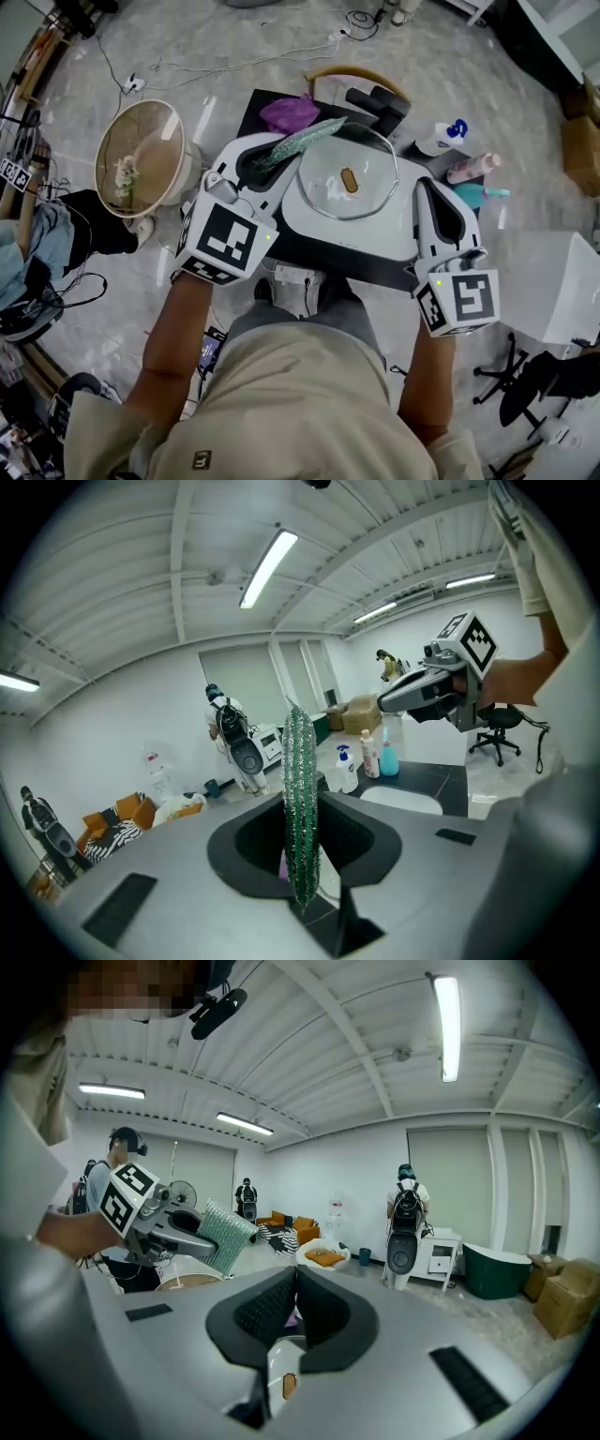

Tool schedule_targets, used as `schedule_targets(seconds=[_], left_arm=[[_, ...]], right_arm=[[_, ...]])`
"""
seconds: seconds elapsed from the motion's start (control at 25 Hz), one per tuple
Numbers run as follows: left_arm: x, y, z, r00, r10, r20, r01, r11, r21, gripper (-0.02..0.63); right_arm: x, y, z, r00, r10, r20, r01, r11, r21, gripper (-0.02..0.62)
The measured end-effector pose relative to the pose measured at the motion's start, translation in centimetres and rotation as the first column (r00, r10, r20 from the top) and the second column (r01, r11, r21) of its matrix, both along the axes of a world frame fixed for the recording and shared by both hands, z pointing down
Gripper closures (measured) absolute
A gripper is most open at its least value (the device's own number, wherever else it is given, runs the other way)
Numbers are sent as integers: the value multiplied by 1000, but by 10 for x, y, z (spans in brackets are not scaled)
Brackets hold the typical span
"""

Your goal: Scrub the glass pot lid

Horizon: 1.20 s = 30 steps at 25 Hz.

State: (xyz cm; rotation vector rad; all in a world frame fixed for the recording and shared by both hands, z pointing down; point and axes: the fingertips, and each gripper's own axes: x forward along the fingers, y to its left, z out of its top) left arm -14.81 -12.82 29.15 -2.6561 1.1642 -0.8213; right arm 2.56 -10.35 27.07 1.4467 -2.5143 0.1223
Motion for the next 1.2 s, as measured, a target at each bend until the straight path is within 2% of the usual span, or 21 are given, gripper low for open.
schedule_targets(seconds=[0.28,0.56,0.72,0.8,0.96,1.2], left_arm=[[-27,42,-45,998,12,-62,-7,997,71,518],[-42,78,-70,989,25,-148,-16,998,67,518],[-51,96,-70,987,40,-155,-31,997,65,518],[-57,102,-66,990,57,-132,-46,995,85,518],[-62,108,-63,985,50,-167,-43,998,46,518],[-66,104,-63,984,58,-169,-53,998,34,518]], right_arm=[[-18,33,-41,999,-23,-43,26,997,67,572],[-23,59,-63,999,-2,-52,7,995,97,572],[-31,76,-65,999,9,-54,-3,995,103,572],[-36,81,-64,998,11,-55,-5,994,106,572],[-41,85,-65,998,17,-57,-11,994,106,572],[-47,80,-67,998,17,-65,-11,995,96,572]])
